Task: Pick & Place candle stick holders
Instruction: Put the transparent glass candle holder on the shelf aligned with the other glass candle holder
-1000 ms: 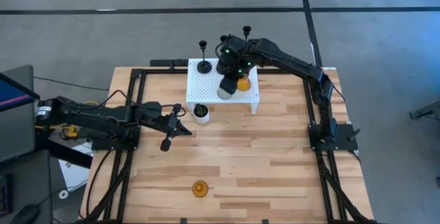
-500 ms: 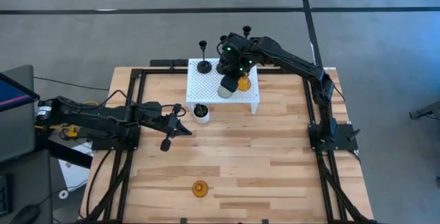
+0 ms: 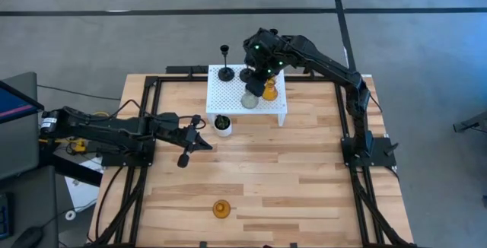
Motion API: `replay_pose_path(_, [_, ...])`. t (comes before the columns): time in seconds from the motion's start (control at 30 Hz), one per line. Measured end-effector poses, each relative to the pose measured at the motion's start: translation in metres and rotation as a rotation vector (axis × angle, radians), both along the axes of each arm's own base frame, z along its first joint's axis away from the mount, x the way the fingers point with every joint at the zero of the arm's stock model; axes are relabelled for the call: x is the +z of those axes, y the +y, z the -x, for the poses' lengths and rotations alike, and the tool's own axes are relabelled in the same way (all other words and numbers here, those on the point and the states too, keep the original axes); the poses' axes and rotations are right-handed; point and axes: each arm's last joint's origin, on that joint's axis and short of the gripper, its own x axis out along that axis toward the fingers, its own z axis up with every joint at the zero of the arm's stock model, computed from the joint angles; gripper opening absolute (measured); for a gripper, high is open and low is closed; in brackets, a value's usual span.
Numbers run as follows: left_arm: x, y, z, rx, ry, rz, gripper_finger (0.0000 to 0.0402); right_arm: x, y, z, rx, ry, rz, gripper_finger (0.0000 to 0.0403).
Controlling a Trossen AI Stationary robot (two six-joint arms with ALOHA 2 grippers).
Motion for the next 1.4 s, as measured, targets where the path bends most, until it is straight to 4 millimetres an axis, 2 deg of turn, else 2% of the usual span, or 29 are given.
replay_pose_path(0.13, [0.000,0.000,0.000,0.000,0.000,0.000,0.0008,0.016,0.004,0.006,0.004,-0.026,0.011,0.0063])
replay_pose_path(0.3, [0.000,0.000,0.000,0.000,0.000,0.000,0.0008,0.024,0.029,0.015,0.050,-0.001,-0.028,0.0058])
replay_pose_path(0.47, [0.000,0.000,0.000,0.000,0.000,0.000,0.0008,0.019,0.061,0.004,0.115,0.071,0.075,0.0010])
replay_pose_path(0.63, [0.000,0.000,0.000,0.000,0.000,0.000,0.0008,0.014,0.086,-0.008,0.190,0.083,0.119,0.0002])
replay_pose_path(1.13, [0.000,0.000,0.000,0.000,0.003,0.000,0.0008,0.016,0.089,-0.009,0.228,0.084,0.167,0.0000])
replay_pose_path(1.4, [0.000,0.000,0.000,0.000,0.003,0.000,0.0008,0.023,0.090,-0.001,0.291,0.085,0.211,0.0000])
